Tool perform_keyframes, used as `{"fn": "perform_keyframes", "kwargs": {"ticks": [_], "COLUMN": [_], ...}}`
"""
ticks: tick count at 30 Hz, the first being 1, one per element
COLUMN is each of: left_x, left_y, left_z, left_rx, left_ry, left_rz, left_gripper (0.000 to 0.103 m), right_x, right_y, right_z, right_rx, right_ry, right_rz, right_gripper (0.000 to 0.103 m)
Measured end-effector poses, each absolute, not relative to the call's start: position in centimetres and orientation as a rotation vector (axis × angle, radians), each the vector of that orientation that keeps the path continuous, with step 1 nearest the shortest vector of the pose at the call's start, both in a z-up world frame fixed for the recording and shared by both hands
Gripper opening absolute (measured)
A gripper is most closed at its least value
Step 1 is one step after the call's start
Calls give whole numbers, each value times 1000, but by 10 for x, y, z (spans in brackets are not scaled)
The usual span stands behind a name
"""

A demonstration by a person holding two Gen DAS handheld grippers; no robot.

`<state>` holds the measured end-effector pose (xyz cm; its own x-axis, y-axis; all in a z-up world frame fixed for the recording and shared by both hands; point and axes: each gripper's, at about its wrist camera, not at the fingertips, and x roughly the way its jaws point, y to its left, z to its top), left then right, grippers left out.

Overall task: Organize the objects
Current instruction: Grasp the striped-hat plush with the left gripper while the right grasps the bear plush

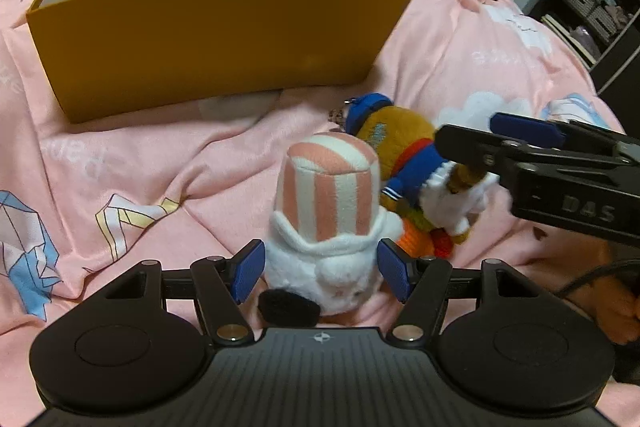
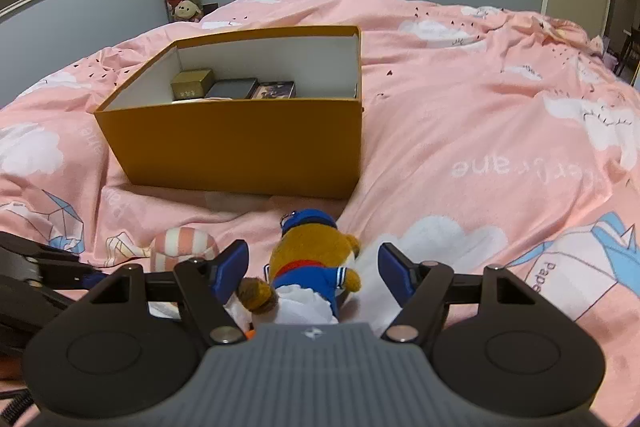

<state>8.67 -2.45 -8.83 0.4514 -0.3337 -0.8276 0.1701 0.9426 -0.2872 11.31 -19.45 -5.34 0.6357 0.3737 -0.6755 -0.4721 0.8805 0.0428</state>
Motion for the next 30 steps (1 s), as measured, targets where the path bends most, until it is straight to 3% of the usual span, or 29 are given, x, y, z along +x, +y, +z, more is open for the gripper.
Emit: {"fn": "perform_keyframes", "kwargs": {"ticks": [6, 11, 16, 21, 30], "left_x": [92, 99, 103, 103, 93], "left_y": [-24, -17, -8, -3, 0], "left_z": [-95, -106, -112, -112, -92], "left_rx": [-190, -259, -335, -375, -348], "left_ry": [1034, 1043, 1052, 1055, 1033], "left_rz": [-322, -331, -334, -353, -345], "left_gripper": [80, 84, 86, 74, 70], "right_x": [117, 120, 134, 156, 202], "right_y": [-196, -189, -182, -186, -198], "right_z": [-55, -54, -61, -65, -69], "right_rx": [-124, -146, -165, -99, 67], "right_ry": [771, 801, 904, 1017, 1241], "right_rz": [515, 546, 517, 489, 505], "right_gripper": [72, 64, 61, 62, 62]}}
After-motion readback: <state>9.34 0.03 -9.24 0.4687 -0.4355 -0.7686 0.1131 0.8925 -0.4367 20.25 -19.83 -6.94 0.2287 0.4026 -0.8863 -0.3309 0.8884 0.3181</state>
